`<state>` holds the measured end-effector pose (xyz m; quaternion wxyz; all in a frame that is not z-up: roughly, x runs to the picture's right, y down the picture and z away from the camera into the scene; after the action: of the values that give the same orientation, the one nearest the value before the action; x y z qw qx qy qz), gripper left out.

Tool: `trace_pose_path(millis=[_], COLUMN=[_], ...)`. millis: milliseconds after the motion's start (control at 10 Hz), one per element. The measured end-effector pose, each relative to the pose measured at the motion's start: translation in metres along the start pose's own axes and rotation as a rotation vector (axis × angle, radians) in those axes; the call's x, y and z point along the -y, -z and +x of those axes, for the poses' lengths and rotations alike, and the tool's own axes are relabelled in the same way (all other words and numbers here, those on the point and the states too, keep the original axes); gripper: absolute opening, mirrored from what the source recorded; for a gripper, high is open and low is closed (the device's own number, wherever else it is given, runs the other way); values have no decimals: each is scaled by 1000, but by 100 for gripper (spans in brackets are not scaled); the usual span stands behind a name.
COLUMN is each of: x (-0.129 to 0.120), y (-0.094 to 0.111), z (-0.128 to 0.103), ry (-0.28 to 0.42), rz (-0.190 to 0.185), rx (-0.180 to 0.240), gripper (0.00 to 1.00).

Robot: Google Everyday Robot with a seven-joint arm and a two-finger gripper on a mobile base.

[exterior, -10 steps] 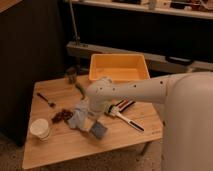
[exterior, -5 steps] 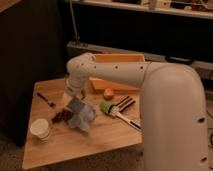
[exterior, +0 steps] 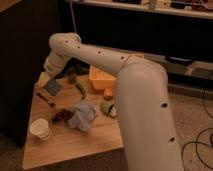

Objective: Place sponge in paper cup

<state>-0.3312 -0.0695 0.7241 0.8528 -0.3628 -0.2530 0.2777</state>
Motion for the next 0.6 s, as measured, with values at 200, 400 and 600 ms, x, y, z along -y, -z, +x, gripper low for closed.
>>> trace_pose_path(millis=[200, 400, 600], x=[-13, -16, -16], y=[-13, -15, -16], z=[-12, -12, -12], ry=[-1, -4, -4], rz=[-60, -73, -72], rx=[43, 51, 51], gripper=[0, 0, 0])
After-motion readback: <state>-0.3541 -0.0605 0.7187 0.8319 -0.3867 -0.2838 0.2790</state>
